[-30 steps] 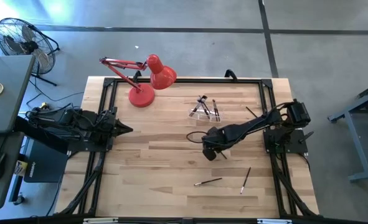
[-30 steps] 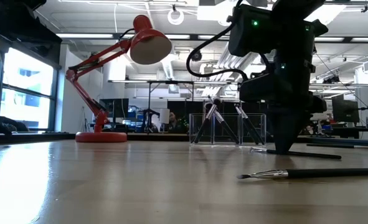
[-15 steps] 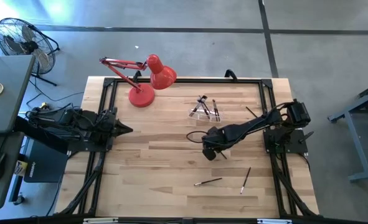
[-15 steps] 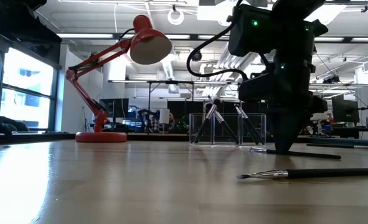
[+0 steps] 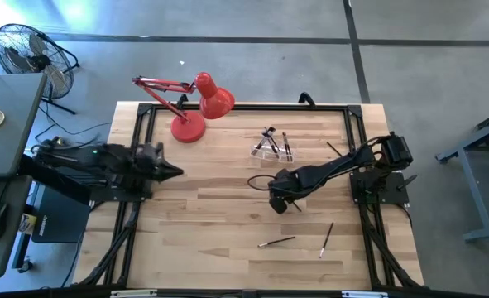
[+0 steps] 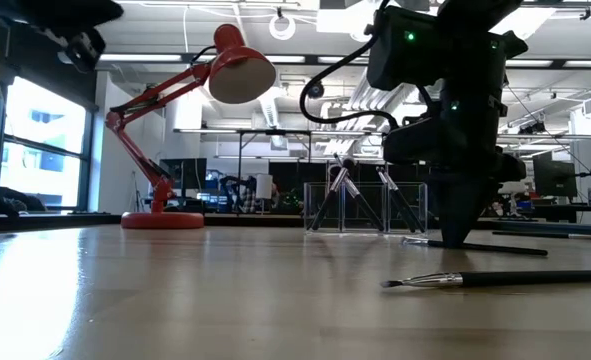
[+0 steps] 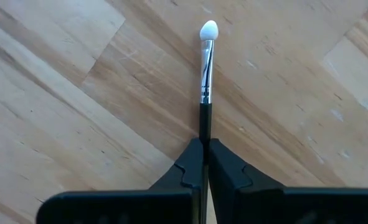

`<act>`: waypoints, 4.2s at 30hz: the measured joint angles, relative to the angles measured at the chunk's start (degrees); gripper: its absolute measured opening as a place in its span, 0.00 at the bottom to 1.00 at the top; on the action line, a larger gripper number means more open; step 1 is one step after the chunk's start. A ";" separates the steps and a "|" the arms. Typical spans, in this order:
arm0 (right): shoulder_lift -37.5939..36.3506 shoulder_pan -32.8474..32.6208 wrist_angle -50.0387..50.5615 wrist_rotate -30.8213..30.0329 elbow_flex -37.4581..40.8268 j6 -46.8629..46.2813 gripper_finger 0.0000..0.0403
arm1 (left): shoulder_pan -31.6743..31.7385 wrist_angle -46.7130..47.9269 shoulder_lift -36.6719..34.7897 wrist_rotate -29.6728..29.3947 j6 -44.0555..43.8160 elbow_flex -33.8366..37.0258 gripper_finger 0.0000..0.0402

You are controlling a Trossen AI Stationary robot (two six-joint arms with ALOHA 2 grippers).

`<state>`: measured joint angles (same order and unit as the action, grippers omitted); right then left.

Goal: Put items in baskets/containers
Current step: Put the eyeshadow brush into the transparent organizer

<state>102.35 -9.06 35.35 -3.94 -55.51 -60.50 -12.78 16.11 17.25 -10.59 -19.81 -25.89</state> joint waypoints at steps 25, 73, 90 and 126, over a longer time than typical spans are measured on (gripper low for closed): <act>-16.44 -0.39 -38.75 0.91 19.73 11.17 0.00 | 0.04 -52.88 62.60 -4.32 -24.00 -0.07 0.00; -25.31 -0.31 -54.48 -8.41 21.11 8.01 0.00 | 6.05 -34.56 68.37 -2.16 -29.30 -25.22 0.31; -11.43 -6.99 -9.09 -14.55 -2.94 6.41 0.00 | 6.01 2.66 46.16 -10.60 -33.20 -14.07 0.31; 16.00 2.08 11.30 -7.85 -32.72 2.00 0.16 | 5.99 -9.94 33.00 -1.77 -29.92 2.78 0.31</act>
<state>118.34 -6.98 46.65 -11.79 -88.23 -58.50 -6.79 6.17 50.26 -12.36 -49.74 -23.11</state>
